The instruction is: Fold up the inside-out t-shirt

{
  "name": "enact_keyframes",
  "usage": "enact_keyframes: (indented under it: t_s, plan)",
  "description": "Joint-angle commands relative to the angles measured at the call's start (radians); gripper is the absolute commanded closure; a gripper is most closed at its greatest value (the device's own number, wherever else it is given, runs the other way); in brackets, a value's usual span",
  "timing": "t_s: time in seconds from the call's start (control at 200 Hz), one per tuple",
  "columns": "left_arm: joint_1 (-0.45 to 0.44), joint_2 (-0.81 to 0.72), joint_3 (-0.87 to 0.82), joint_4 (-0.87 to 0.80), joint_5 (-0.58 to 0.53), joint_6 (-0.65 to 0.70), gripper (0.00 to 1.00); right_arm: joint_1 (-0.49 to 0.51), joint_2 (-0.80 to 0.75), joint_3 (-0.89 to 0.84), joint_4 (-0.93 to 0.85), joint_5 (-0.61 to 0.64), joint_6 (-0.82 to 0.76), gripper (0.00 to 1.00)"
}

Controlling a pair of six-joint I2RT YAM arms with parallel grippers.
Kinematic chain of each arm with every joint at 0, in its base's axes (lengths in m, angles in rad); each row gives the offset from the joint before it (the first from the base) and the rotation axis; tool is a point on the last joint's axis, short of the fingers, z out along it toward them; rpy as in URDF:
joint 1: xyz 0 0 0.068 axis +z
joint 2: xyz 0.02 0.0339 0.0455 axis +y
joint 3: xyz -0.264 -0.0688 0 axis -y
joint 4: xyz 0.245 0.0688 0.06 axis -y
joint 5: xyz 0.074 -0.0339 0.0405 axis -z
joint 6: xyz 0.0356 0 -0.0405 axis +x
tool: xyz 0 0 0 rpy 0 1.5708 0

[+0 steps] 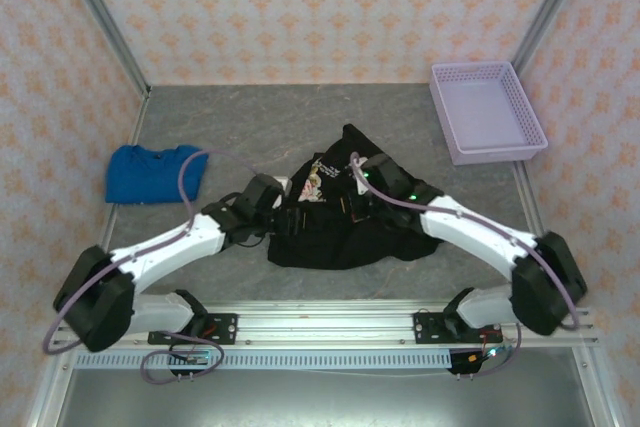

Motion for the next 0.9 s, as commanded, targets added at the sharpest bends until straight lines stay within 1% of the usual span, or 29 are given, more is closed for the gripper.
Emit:
enact_keyframes:
  t_s: [0.0, 0.06, 0.18, 0.255, 0.38, 0.415, 0.47, 0.535, 0.62, 0.68, 0.71, 0.715, 0.72, 0.735, 0.786, 0.841, 0.881, 0.896]
  plan:
    - [0.000, -0.063, -0.007, 0.082, 0.003, 0.026, 0.41, -0.013, -0.092, -0.045, 0.058, -0.100, -0.023, 1.00]
    - [-0.002, -0.068, 0.014, 0.068, 0.027, 0.040, 0.40, -0.022, -0.137, -0.061, 0.065, -0.108, -0.011, 1.00]
    - [-0.006, -0.056, 0.040, 0.085, 0.113, 0.090, 0.36, -0.054, -0.155, -0.071, 0.072, -0.164, 0.031, 1.00]
    - [-0.024, -0.038, 0.077, 0.074, 0.122, 0.149, 0.34, -0.063, -0.151, -0.065, 0.072, -0.188, 0.048, 1.00]
    - [-0.092, 0.031, 0.154, 0.015, 0.045, 0.289, 0.29, -0.073, -0.141, -0.045, 0.047, -0.188, 0.075, 1.00]
    - [-0.114, 0.057, 0.175, 0.001, 0.008, 0.322, 0.24, -0.075, -0.140, -0.042, 0.045, -0.190, 0.081, 1.00]
    - [-0.140, 0.101, 0.206, -0.010, -0.036, 0.368, 0.21, -0.078, -0.140, -0.041, 0.048, -0.196, 0.094, 1.00]
    - [-0.158, 0.153, 0.232, 0.002, -0.089, 0.391, 0.20, -0.081, -0.141, -0.041, 0.047, -0.200, 0.107, 1.00]
    - [-0.161, 0.220, 0.258, 0.041, -0.118, 0.399, 0.21, -0.082, -0.146, -0.045, 0.044, -0.201, 0.113, 1.00]
    - [-0.162, 0.267, 0.280, 0.064, -0.101, 0.398, 0.27, -0.085, -0.156, -0.054, 0.037, -0.185, 0.120, 1.00]
    - [-0.162, 0.288, 0.294, 0.071, -0.092, 0.396, 0.34, -0.088, -0.162, -0.058, 0.032, -0.178, 0.122, 1.00]
    - [-0.161, 0.294, 0.294, 0.073, -0.092, 0.395, 0.37, -0.088, -0.163, -0.057, 0.031, -0.176, 0.122, 1.00]
    - [-0.161, 0.294, 0.299, 0.074, -0.088, 0.394, 0.37, -0.088, -0.164, -0.058, 0.031, -0.175, 0.122, 1.00]
    - [-0.161, 0.305, 0.304, 0.076, -0.083, 0.392, 0.42, -0.090, -0.169, -0.059, 0.027, -0.171, 0.124, 1.00]
    - [-0.161, 0.329, 0.326, 0.073, -0.065, 0.379, 0.60, -0.093, -0.184, -0.065, 0.016, -0.148, 0.129, 1.00]
    - [-0.153, 0.337, 0.353, 0.054, -0.020, 0.345, 0.82, -0.093, -0.207, -0.065, -0.016, -0.081, 0.133, 1.00]
    - [-0.139, 0.334, 0.376, 0.029, 0.029, 0.296, 0.99, -0.093, -0.221, -0.057, -0.069, 0.013, 0.139, 0.94]
    - [-0.133, 0.333, 0.384, 0.015, 0.049, 0.276, 1.00, -0.092, -0.224, -0.050, -0.090, 0.057, 0.143, 0.91]
